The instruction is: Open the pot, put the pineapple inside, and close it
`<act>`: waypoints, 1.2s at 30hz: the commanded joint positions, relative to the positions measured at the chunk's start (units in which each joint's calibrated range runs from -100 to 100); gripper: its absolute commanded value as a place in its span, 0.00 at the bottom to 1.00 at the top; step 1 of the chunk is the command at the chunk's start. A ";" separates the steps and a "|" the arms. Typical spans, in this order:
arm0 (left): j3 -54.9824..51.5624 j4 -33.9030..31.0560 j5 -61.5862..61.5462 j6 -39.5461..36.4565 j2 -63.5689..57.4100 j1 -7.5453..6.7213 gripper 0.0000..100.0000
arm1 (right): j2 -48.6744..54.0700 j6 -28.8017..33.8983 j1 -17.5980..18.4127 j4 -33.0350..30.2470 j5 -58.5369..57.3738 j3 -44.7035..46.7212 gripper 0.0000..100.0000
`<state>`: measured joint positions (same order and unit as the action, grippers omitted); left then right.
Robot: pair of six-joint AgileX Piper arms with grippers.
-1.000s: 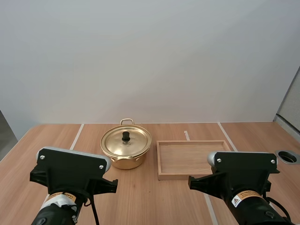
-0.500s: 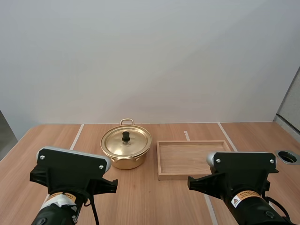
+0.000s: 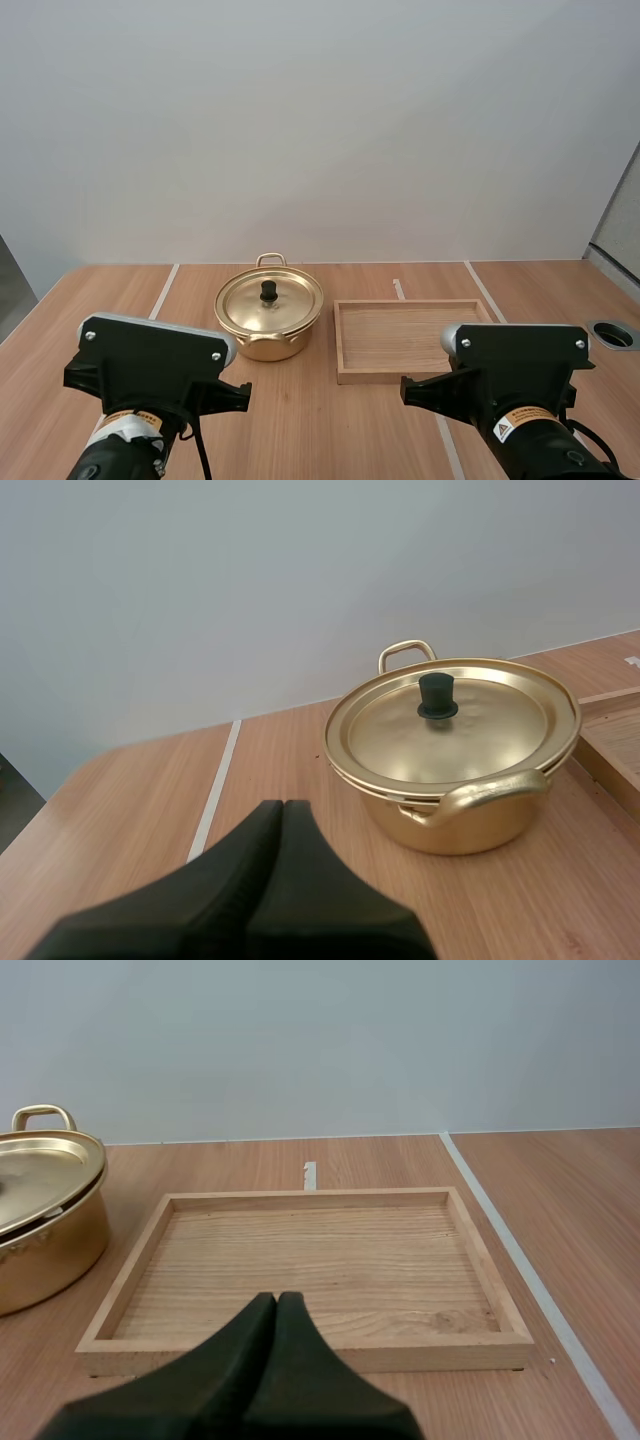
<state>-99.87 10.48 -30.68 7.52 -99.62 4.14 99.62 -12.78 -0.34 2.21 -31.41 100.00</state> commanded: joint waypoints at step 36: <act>-0.13 0.03 1.32 -12.52 -0.38 -1.99 0.00 | 0.38 0.24 0.11 -0.36 0.24 0.00 0.00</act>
<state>-99.87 10.37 -31.17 -4.27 -99.62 2.42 99.62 -12.78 -0.34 2.21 -31.41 100.00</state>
